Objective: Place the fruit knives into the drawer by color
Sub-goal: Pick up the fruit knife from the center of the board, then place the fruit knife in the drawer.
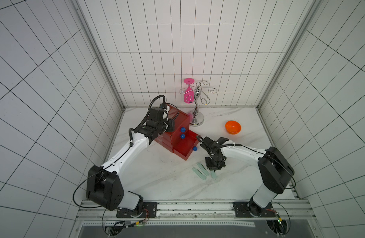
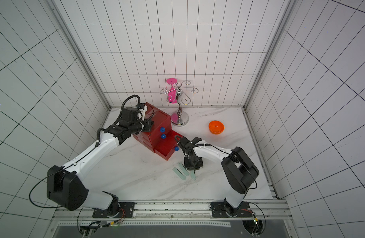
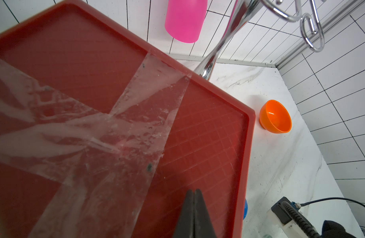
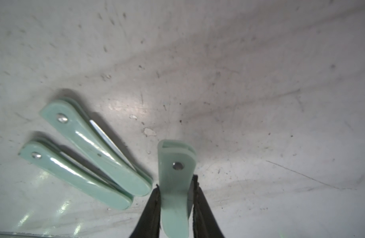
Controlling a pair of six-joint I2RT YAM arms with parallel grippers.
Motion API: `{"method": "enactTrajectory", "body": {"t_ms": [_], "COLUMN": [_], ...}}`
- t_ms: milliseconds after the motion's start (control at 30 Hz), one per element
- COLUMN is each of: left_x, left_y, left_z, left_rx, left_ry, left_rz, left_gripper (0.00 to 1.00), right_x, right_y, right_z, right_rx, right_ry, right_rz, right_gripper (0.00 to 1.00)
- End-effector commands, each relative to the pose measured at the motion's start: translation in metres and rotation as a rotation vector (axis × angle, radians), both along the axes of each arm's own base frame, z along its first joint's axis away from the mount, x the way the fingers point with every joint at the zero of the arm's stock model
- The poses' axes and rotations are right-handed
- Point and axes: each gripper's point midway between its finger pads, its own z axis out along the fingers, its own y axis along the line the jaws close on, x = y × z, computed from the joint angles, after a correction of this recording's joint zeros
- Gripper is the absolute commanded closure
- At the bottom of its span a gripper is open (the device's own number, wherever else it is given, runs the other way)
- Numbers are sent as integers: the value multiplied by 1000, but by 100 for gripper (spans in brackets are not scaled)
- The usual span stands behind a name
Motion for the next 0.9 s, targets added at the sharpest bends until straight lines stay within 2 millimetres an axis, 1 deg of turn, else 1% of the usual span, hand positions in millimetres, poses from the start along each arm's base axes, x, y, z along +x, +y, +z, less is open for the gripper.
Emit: {"method": "enactTrajectory", "body": {"t_ms": [0, 267, 467, 700, 867], "left_x": [-49, -49, -49, -49, -49], "left_y": [40, 39, 39, 39, 39], "left_z": [-98, -98, -97, -97, -98], "left_rx": [182, 181, 180, 176, 177], "left_ry": [366, 369, 367, 367, 370], "left_rz": [69, 67, 67, 65, 64], "left_gripper": [100, 100, 100, 100, 100], "right_x": [25, 51, 68, 85, 99], "right_y": [16, 43, 74, 106, 120], "right_z": [32, 69, 94, 110, 118], "right_rx": [30, 117, 274, 444, 535], "right_ry": [-67, -151, -237, -285, -311], "right_rz": [21, 66, 101, 80, 35], "right_gripper": [78, 78, 78, 78, 78]}}
